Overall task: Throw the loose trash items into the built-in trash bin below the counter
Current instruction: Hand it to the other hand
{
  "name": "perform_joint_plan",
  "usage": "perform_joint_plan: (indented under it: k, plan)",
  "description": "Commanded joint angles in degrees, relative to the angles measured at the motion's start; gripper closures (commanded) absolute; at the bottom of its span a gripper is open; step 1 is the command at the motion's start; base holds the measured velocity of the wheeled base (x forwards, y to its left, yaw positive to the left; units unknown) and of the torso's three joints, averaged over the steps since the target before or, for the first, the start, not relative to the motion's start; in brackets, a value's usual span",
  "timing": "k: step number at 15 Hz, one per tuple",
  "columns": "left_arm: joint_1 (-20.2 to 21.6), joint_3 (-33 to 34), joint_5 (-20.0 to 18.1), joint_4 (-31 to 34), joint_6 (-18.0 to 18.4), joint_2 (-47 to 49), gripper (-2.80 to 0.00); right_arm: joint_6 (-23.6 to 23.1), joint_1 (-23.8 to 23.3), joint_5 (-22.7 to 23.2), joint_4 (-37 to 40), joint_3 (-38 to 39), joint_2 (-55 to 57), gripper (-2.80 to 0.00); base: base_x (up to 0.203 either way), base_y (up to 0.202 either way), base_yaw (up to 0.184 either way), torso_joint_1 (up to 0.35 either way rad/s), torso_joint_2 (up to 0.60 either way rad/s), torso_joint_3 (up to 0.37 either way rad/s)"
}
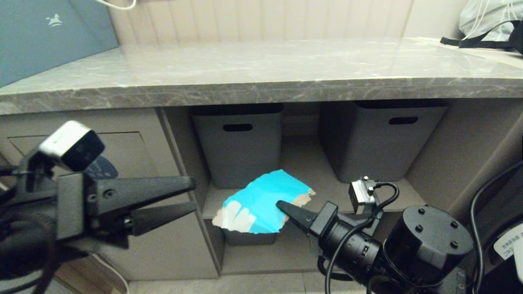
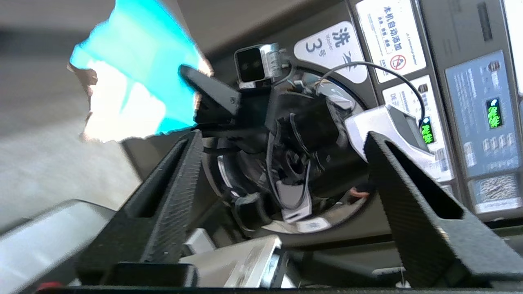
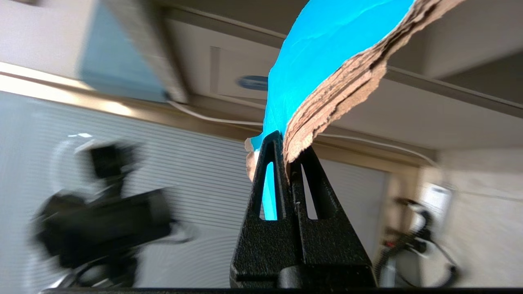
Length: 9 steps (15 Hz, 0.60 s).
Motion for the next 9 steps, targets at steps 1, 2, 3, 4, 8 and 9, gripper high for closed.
perform_joint_plan:
  k: [1,2,3,4,8,9]
  plan:
    - [-1.9,-0.7,-0.3,-3.1,-1.5,10.1,-2.80,0.5,0.0,0.1,-0.5,-1.5,-0.8,0.00,0.000,0.000,0.000,0.000,0.00,0.000]
    - [-2.5,-1.1,-0.3,-5.0,-2.1,12.1,-2.80,0.5,0.0,0.7,-0.5,-2.0,-0.9,0.00,0.000,0.000,0.000,0.000,0.00,0.000]
    - [-2.8,-1.2,-0.4,-7.0,-2.4,13.7,-2.80,0.5,0.0,1.2,-0.5,-2.0,-0.9,0.00,0.000,0.000,0.000,0.000,0.00,0.000]
    - [-3.0,-1.0,-0.3,-8.6,-2.5,14.8,-2.80,0.4,0.0,1.2,-0.5,-2.1,-1.0,0.00,0.000,0.000,0.000,0.000,0.00,0.000]
    - [-2.3,-1.1,1.2,-12.0,-2.1,17.2,-2.80,0.4,-0.2,0.5,-0.5,-1.2,-1.8,0.00,0.000,0.000,0.000,0.000,0.00,0.000]
    - [-2.3,-0.7,1.9,-12.1,-2.1,17.0,-2.80,0.4,-0.3,0.5,-0.5,-1.3,-1.8,0.00,0.000,0.000,0.000,0.000,0.00,0.000]
